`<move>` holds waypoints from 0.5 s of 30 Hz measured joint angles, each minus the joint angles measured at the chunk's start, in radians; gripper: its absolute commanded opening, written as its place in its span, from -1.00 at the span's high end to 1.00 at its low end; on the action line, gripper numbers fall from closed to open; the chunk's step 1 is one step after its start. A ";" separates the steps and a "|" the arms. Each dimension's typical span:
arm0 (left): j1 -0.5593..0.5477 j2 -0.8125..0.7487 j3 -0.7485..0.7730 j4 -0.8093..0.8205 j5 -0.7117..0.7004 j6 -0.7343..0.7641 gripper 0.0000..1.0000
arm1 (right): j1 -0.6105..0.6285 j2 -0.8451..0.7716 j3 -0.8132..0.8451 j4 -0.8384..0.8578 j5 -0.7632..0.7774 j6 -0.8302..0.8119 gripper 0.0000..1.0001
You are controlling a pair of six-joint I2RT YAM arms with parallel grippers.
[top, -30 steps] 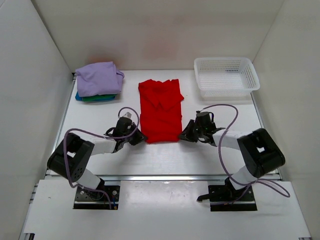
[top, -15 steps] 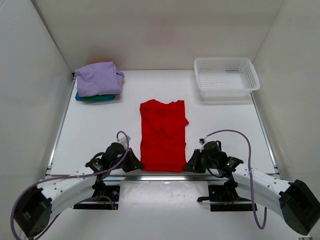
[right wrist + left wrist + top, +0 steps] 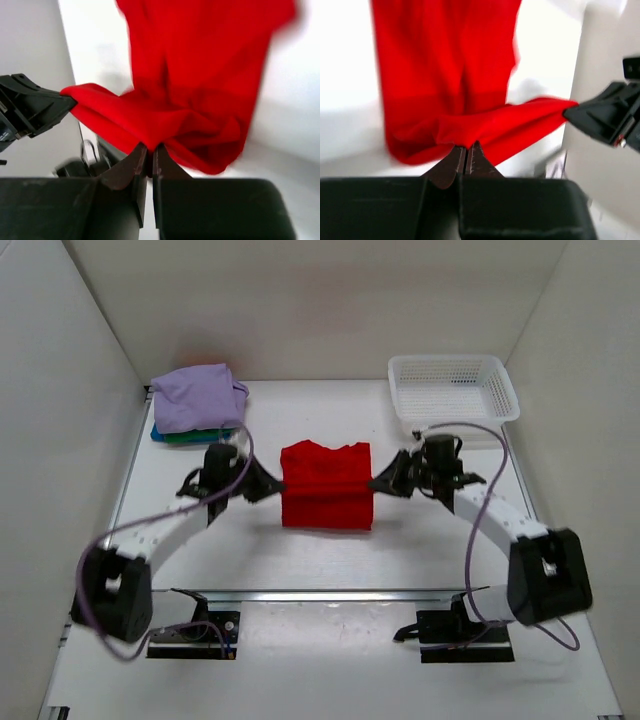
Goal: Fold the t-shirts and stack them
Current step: Fold the long partially folded tshirt into a neat square, then put the neatly folded tshirt into the corner of the board with the left arm
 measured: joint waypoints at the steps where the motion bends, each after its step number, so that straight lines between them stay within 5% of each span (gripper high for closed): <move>1: 0.024 0.100 0.092 0.016 0.002 0.019 1.00 | -0.029 0.085 0.094 0.009 -0.009 -0.023 0.99; 2: 0.045 0.210 0.190 0.044 0.002 0.043 0.70 | -0.047 0.149 0.162 0.027 -0.012 -0.041 0.90; 3: 0.063 0.313 0.291 0.056 0.003 0.068 0.32 | -0.068 0.224 0.243 0.028 -0.015 -0.060 0.57; 6: 0.113 0.594 0.556 0.133 0.015 0.103 -0.28 | -0.115 0.443 0.485 0.031 0.008 -0.117 0.03; 10: 0.201 0.807 0.674 0.244 0.058 0.087 -0.32 | -0.148 0.625 0.680 0.006 0.069 -0.193 -0.05; 15: 0.248 0.801 0.561 0.257 0.071 0.111 -0.31 | -0.132 0.595 0.639 -0.035 0.126 -0.244 -0.06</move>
